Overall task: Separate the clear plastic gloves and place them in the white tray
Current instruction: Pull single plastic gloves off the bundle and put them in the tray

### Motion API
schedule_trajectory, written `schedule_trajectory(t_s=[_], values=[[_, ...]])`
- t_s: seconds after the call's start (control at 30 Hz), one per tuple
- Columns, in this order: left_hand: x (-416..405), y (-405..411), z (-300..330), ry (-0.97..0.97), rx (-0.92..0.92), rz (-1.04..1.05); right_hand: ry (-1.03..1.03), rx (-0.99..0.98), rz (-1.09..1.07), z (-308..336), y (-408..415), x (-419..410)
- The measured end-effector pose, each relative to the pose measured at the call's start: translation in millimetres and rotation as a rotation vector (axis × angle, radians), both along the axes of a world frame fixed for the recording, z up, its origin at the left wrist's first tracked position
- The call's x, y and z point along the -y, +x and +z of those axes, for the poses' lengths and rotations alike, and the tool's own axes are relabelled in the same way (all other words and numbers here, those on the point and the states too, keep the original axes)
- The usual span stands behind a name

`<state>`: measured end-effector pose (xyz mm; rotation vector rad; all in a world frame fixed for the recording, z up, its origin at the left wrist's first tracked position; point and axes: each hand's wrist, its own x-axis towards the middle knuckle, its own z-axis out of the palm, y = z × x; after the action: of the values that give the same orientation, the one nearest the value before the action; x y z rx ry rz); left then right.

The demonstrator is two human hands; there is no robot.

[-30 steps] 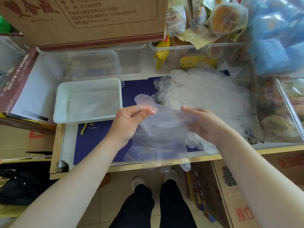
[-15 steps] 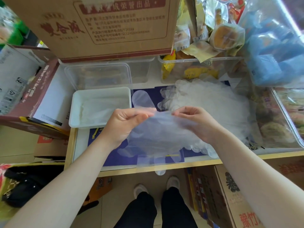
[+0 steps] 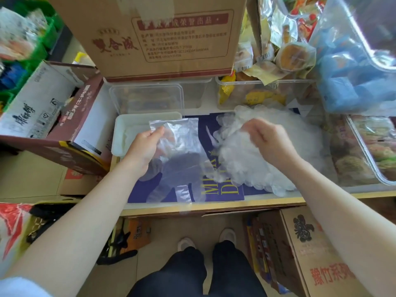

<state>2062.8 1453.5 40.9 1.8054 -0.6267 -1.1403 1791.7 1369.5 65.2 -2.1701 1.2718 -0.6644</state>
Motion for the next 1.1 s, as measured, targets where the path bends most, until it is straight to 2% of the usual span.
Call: schedule_trajectory(t_s=[0.13,0.2,0.27,0.33,0.37,0.43,0.5,0.57,0.63,0.73,0.83,0.97,1.1], values=[[-5,4,6,-0.03,-0.126,-0.036,0.247,-0.134,0.359,23,20,-27],[-8,-3,16,-0.085,-0.132,-0.14,0.412,-0.171,0.52,44,27,-37],[-11,-14,28,-0.119,-0.165,-0.269,0.468,-0.12,0.581,59,34,-41],[-13,-26,40,-0.11,-0.187,-0.413,0.376,-0.04,0.554,64,42,-38],[-14,-33,45,-0.103,-0.187,-0.49,0.262,-0.01,0.524,63,46,-35],[-16,-44,50,-0.092,-0.21,-0.608,-0.015,-0.042,0.484,58,53,-30],[-18,-49,55,-0.08,-0.238,-0.668,-0.162,-0.115,0.478,54,56,-25],[-19,-49,54,-0.079,-0.296,-0.7,-0.104,-0.129,0.508,56,58,-24],[-21,-47,53,-0.07,-0.356,-0.691,0.05,-0.119,0.52,55,58,-24],[-27,-45,49,-0.062,-0.417,-0.687,0.086,-0.12,0.443,48,60,-27],[-34,-48,50,-0.081,-0.305,-0.735,0.099,-0.052,0.345,39,60,-29],[-33,-45,37,-0.106,-0.106,-0.704,0.246,0.046,0.208,35,58,-25],[-33,-40,29,-0.093,0.008,-0.702,0.334,0.073,0.184,33,52,-20]])
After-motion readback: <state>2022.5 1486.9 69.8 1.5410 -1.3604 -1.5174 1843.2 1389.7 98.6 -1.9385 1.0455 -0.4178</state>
